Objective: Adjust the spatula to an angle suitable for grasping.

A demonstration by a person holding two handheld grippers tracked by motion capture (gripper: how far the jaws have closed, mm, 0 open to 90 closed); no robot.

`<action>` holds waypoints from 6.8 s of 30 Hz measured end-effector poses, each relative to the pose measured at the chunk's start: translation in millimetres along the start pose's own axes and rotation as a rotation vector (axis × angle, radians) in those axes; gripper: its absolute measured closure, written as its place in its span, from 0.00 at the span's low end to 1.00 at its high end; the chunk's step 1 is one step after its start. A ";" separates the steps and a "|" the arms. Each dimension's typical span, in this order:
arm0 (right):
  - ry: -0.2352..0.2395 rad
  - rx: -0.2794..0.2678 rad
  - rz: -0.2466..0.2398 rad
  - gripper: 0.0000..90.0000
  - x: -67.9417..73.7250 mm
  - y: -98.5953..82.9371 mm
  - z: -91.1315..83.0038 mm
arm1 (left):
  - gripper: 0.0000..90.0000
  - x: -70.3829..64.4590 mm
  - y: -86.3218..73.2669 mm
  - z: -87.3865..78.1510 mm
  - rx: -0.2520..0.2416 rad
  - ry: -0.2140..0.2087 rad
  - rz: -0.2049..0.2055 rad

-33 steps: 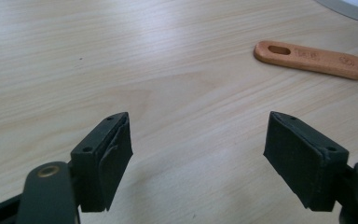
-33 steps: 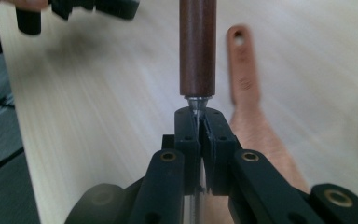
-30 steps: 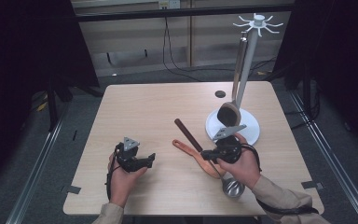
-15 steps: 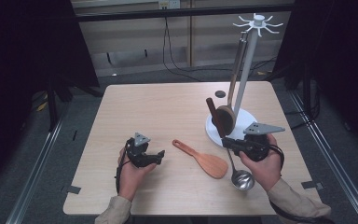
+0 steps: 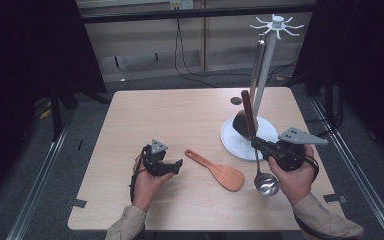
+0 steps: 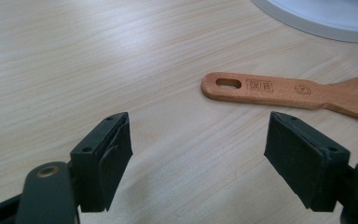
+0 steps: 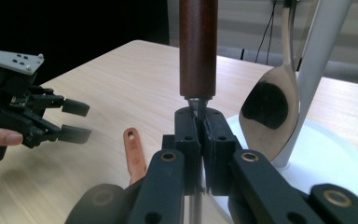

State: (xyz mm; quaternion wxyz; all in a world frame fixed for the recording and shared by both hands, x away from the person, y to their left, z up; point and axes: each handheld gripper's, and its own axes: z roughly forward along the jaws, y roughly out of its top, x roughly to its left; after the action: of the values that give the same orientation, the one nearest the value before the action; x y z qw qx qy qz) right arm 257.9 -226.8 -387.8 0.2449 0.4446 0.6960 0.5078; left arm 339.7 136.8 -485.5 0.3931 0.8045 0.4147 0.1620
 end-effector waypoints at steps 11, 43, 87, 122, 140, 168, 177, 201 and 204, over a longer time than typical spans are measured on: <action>-0.051 -0.075 -0.012 0.96 2.5 13.5 -8.2 | 0.25 3.3 -1.0 -2.7 0.015 0.006 0.014; -0.123 -0.206 0.003 0.96 -5.1 46.5 -21.5 | 0.24 4.3 -1.9 -4.6 -0.002 0.010 -0.008; -0.198 -0.287 0.003 0.96 -16.2 88.7 -25.4 | 0.24 4.9 -3.7 -4.0 0.005 0.004 -0.005; -0.245 -0.249 0.009 0.96 -23.1 99.8 1.0 | 0.24 6.9 -4.2 -5.0 0.003 0.006 -0.010; -0.223 -0.234 0.036 0.96 -30.2 101.0 12.7 | 0.24 7.7 -4.6 -6.3 0.007 0.007 -0.004; -0.210 -0.286 -0.047 0.88 -39.5 95.5 4.4 | 0.24 6.6 -5.1 -5.6 0.002 0.012 -0.010; -0.229 -0.326 -0.058 0.96 -45.5 102.3 -5.7 | 0.24 6.2 -5.8 -5.1 0.005 0.007 -0.012; -0.322 -0.463 -0.047 1.00 -60.7 152.0 -12.2 | 0.24 5.8 -5.9 -4.0 0.000 0.007 -0.014; -0.321 -0.485 -0.034 1.00 -61.4 158.9 -13.6 | 0.24 6.1 -6.0 -4.1 0.001 0.007 -0.013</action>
State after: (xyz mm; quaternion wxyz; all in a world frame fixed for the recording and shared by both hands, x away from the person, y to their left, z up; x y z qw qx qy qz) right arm 335.7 -272.6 -242.7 0.4597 0.4360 0.5142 0.5781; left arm 337.8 145.7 -487.9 0.3924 0.8014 0.4214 0.1620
